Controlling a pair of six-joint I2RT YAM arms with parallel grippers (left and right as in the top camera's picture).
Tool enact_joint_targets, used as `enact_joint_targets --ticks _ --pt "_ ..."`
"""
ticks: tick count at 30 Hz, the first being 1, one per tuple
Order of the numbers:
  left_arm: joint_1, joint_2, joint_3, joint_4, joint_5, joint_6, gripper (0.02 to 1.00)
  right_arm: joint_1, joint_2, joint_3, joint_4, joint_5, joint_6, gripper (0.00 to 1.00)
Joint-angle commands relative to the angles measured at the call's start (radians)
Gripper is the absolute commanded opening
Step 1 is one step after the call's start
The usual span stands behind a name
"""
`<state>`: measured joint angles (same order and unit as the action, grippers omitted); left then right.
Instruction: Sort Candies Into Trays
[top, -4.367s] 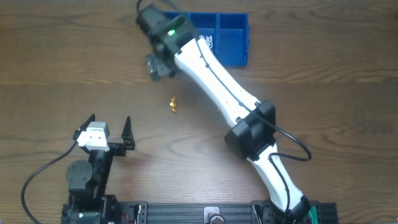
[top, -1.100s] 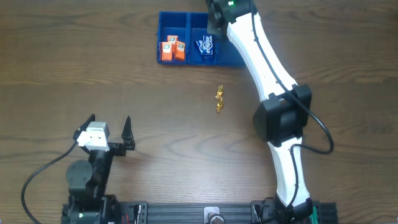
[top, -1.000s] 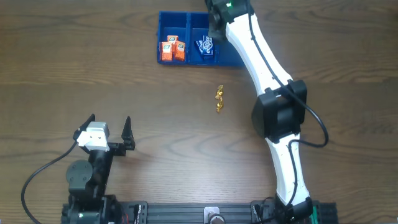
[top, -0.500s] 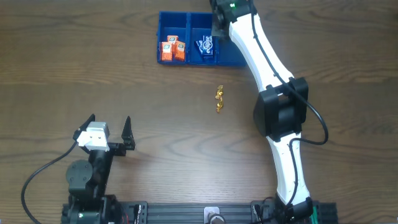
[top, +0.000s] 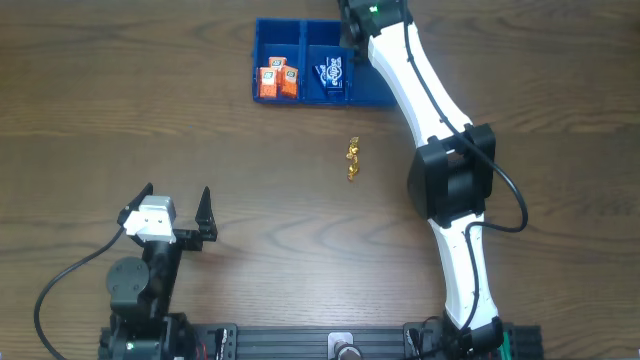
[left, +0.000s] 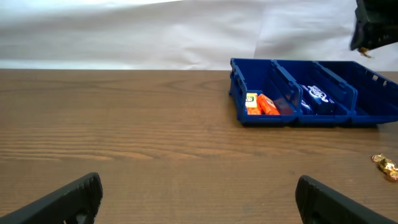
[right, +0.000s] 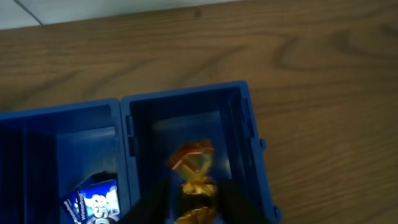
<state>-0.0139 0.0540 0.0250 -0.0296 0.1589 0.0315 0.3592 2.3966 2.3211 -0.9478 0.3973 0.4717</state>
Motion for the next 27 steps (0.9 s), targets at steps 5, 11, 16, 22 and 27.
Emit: enact_joint_targets --ticks 5,11,16,22,27 --pt "0.000 -0.006 -0.020 -0.033 0.018 0.014 0.998 -0.013 0.003 -0.004 -0.015 0.028 -0.010 1.000" --pt "0.000 -0.006 -0.020 -0.033 0.018 0.014 0.998 0.001 -0.016 -0.002 -0.153 -0.049 -0.008 1.000" --pt "0.000 -0.006 -0.020 -0.033 0.018 0.014 0.998 0.042 -0.086 -0.002 -0.356 -0.201 0.029 1.000" --pt "0.000 -0.006 -0.020 -0.033 0.018 0.014 0.998 0.114 -0.100 -0.019 -0.580 -0.378 0.029 1.000" --pt "0.000 -0.006 -0.020 -0.033 0.018 0.014 0.998 0.169 -0.100 -0.116 -0.598 -0.378 0.048 1.000"
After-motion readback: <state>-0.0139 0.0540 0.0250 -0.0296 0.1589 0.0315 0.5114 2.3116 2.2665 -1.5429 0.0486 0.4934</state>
